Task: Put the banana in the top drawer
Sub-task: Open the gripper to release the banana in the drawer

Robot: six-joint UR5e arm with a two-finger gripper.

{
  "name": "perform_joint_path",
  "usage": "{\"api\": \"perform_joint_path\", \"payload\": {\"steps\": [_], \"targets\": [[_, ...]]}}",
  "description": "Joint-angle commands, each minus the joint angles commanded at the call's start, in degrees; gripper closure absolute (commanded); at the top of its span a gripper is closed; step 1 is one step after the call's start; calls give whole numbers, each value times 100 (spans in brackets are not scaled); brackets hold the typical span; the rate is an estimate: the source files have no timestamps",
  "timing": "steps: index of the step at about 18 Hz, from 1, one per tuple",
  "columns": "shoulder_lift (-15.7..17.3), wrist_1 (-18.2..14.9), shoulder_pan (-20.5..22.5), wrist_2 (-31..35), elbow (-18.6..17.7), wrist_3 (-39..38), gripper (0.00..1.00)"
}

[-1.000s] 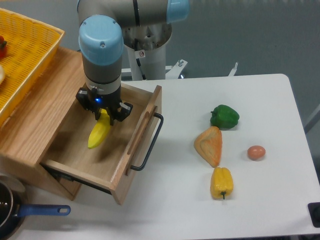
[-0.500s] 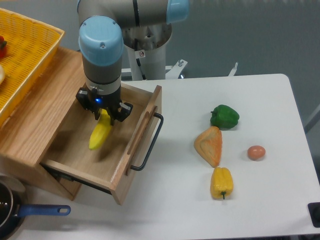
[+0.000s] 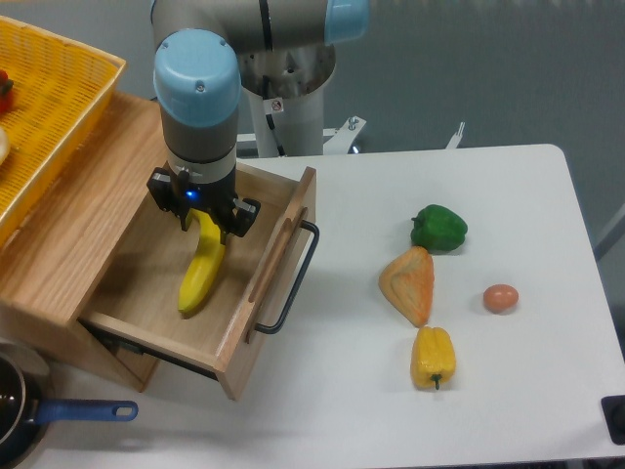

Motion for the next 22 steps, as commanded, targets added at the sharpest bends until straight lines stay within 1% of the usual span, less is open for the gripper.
{"api": "perform_joint_path", "payload": {"steps": [1,2,12,15,19,22], "targets": [[0,0,9,26,9,9,7],[0,0,9,70,9,26,0],[26,0,105,97,44,26,0],[123,0,141,105,44,88,0],[211,-9,167,158,27,360,0],[272,-26,167,158,26,360,0]]}}
